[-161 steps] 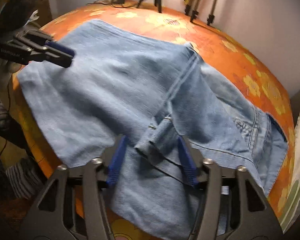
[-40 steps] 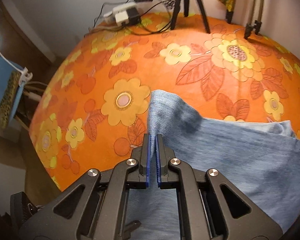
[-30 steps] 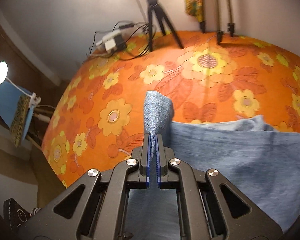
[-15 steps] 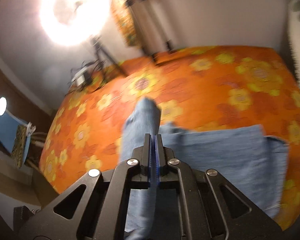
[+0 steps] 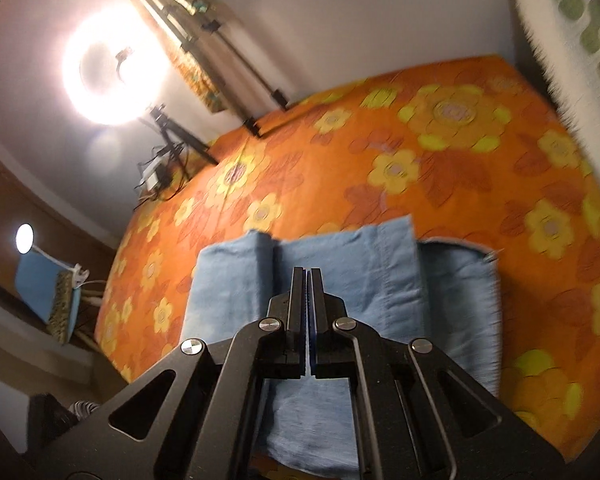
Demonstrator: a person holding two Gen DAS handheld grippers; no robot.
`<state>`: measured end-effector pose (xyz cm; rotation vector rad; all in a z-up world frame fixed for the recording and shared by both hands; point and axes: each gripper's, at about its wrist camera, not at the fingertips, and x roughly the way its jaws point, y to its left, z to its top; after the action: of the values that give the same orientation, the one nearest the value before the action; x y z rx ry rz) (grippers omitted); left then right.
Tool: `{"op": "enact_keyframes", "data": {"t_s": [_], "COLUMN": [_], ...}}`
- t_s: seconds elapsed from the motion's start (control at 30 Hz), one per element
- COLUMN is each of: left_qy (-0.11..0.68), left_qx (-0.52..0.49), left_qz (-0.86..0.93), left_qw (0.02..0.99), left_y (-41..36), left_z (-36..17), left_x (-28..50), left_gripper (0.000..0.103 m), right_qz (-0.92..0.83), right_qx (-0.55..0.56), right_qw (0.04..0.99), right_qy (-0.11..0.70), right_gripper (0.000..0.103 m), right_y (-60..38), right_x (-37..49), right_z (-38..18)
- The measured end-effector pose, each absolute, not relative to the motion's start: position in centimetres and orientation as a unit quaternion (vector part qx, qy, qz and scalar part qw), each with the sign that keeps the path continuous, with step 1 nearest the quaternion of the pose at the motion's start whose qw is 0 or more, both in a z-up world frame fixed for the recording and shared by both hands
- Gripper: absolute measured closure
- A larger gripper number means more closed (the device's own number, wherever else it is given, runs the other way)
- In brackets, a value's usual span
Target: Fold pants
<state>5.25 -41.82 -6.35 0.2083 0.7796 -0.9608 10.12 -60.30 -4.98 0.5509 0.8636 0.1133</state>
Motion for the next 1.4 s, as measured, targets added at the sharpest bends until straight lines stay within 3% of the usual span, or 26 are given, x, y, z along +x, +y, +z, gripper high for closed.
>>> {"op": "enact_keyframes", "data": {"t_s": [0.17,0.33,0.47,0.9,1.17,1.2,1.27,1.4], "left_qy": [0.406,0.433,0.420,0.399,0.390,0.387,0.382,0.364], "left_qx": [0.111,0.107,0.110,0.144,0.134,0.138,0.146,0.152], "left_qz": [-0.414,-0.396,-0.409,-0.431,-0.426,-0.426,-0.428,-0.418], "left_qw": [0.807,0.802,0.803,0.796,0.805,0.806,0.806,0.818], "left_y": [-37.5,-35.8,-36.3,-39.0,-38.7,-38.7,-38.8,-38.7], "left_z": [-7.9,-9.8,-9.6,-11.6,-11.5,-11.5,-11.4,-10.8], "left_x": [6.6,7.7,6.5,3.7,3.2,3.1,2.8,2.4], "left_gripper": [0.093,0.086,0.066,0.050,0.049,0.048,0.046,0.045], "right_qz": [0.088,0.104,0.115,0.118,0.131,0.130,0.124,0.128], "right_qx": [0.279,0.277,0.300,0.306,0.306,0.305,0.307,0.325], "right_qw": [0.858,0.839,0.823,0.795,0.782,0.783,0.785,0.791], "right_qy": [0.423,0.457,0.469,0.510,0.527,0.527,0.523,0.502], "right_gripper": [0.098,0.081,0.069,0.068,0.068,0.070,0.089,0.094], "right_y": [-57.7,-55.6,-54.8,-51.9,-50.4,-50.2,-49.9,-49.8], "right_x": [10.6,10.2,8.8,6.8,5.5,5.4,5.2,5.4], "right_z": [-7.3,-9.7,-11.0,-14.5,-15.5,-15.6,-15.4,-14.0]}}
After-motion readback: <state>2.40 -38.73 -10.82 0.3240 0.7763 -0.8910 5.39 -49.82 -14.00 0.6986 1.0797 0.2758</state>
